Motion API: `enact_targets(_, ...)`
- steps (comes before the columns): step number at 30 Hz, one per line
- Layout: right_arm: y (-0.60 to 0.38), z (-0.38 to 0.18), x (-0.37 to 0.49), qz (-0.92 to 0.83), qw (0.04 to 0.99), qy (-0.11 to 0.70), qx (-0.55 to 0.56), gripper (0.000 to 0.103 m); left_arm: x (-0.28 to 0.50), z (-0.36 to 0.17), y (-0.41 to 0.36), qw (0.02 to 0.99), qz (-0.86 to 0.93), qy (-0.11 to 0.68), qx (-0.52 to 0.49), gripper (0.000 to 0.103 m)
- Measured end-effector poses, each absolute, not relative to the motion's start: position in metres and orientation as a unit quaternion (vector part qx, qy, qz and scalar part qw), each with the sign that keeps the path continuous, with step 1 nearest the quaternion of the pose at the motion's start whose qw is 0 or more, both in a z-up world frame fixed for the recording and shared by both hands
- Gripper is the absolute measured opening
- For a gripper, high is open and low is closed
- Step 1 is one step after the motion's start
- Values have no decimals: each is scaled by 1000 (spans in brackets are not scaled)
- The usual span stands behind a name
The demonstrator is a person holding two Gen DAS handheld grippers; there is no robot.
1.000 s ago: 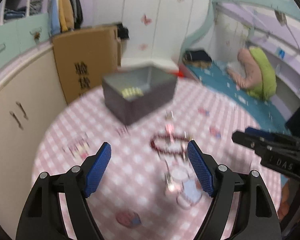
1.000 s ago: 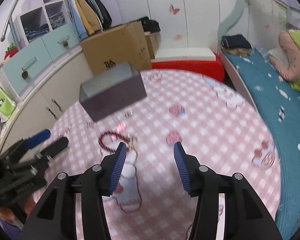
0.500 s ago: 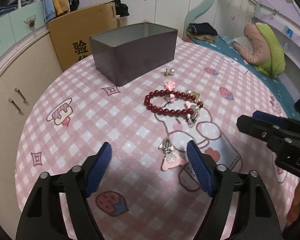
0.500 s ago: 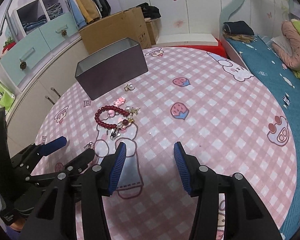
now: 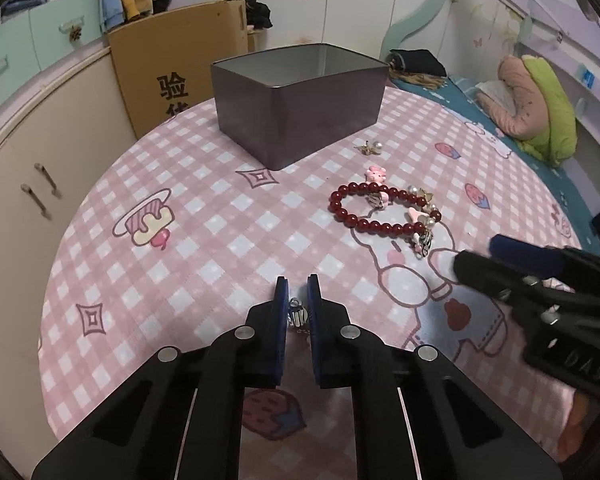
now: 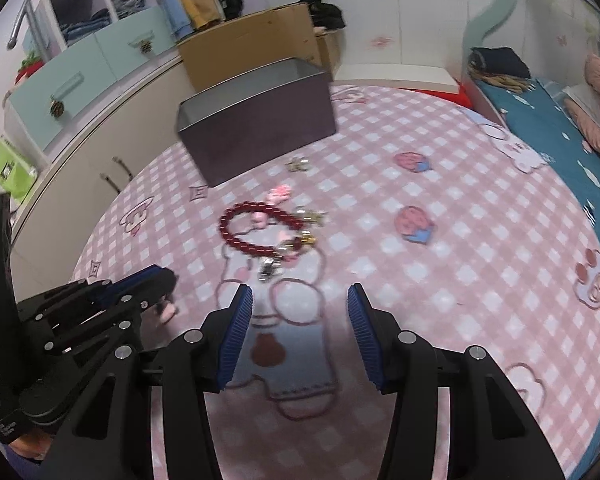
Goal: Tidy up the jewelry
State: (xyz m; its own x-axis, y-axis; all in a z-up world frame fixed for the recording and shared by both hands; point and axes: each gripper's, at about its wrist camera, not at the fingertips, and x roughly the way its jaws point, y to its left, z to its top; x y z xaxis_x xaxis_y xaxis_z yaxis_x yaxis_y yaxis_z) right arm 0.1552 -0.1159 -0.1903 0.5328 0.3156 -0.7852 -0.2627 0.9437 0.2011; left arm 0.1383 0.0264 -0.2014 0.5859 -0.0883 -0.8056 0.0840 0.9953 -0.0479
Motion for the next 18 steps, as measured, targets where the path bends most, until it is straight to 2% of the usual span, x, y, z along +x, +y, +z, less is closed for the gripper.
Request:
enact_targets(7, -94, -194, 164, 168, 880, 445, 12, 46, 139, -193, 45, 894, -52, 445, -25, 10)
enact_targets(13, -80, -202, 169, 158, 883, 442, -14, 26, 141, -192, 47, 892, -63, 447, -36, 10)
enact_targets(15, -79, -202, 169, 147, 888, 435, -27, 14, 142, -192, 47, 891, -68, 448, -40, 10)
enact_targets(18, -88, -203, 170, 153, 886, 438, -11, 14, 143, -191, 44, 889, -80, 449, -44, 10)
